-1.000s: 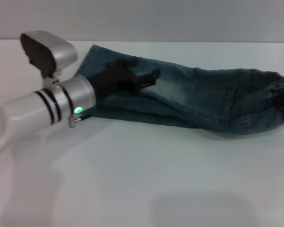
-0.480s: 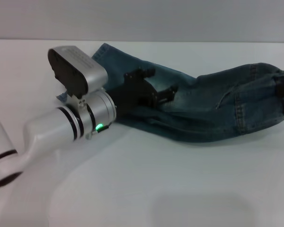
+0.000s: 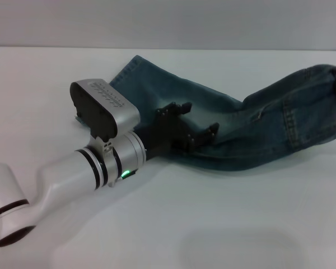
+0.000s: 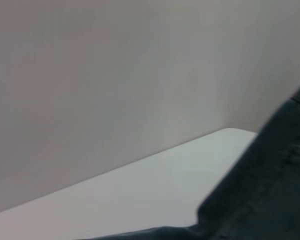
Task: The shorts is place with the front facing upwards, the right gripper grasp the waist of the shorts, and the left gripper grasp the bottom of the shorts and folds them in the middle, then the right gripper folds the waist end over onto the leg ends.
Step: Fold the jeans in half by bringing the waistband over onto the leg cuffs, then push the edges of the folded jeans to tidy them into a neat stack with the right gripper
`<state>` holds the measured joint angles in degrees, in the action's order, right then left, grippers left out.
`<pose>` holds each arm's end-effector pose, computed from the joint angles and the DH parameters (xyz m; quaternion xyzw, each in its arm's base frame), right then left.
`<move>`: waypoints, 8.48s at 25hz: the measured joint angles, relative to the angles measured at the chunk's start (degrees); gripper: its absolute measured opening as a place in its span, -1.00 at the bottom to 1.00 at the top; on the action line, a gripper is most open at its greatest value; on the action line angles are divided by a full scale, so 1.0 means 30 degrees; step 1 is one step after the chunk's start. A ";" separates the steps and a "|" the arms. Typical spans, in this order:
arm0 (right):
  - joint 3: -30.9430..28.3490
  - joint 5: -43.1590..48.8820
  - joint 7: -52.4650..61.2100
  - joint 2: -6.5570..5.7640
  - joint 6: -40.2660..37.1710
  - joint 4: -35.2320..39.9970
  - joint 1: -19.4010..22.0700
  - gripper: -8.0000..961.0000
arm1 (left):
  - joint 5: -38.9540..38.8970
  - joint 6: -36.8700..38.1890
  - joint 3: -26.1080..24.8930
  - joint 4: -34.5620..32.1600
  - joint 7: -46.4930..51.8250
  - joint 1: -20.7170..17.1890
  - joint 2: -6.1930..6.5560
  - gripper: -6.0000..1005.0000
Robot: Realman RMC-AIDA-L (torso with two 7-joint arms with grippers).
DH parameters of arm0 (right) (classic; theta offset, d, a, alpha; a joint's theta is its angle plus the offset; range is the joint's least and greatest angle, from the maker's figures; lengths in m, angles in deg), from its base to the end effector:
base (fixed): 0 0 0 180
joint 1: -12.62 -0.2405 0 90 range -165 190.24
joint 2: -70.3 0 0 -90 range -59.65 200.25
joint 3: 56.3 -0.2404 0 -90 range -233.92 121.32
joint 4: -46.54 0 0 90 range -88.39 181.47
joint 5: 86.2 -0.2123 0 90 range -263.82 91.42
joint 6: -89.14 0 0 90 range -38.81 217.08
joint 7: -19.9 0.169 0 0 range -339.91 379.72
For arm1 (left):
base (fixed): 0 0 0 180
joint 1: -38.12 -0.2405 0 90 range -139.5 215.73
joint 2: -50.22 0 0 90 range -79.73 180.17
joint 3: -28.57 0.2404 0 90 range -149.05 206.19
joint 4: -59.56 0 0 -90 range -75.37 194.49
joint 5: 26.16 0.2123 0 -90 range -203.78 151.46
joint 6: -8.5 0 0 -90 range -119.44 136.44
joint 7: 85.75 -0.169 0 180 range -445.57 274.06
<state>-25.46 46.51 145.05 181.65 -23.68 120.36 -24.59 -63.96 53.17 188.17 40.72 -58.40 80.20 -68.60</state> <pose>0.2007 0.3475 0.1357 -0.9177 0.3574 0.0876 0.1497 -0.1929 0.3583 -0.1514 -0.9087 -0.1941 -0.2394 0.2817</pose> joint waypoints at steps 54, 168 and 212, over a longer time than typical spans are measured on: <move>0.2915 -0.1853 -0.0601 -0.0435 0.2412 -0.6198 -0.3414 -0.90 | 0.3017 -0.0729 -0.1819 -0.0928 0.0098 -0.2047 0.0225 0.62; 1.6262 -0.9019 -0.7091 0.2697 2.0316 -1.3847 -0.4029 -0.04 | 0.2951 0.2862 -1.1275 0.2527 -0.0037 -0.4708 0.0326 0.61; 1.1810 0.0343 -0.1213 0.2284 1.0676 -0.6291 -0.0234 -0.04 | 0.2992 0.3582 -1.2009 0.2560 -0.0036 -0.5030 0.0320 0.61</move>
<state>9.97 47.54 141.42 188.50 8.35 101.48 -25.29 -54.99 63.92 152.14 48.40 -58.51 65.11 -67.64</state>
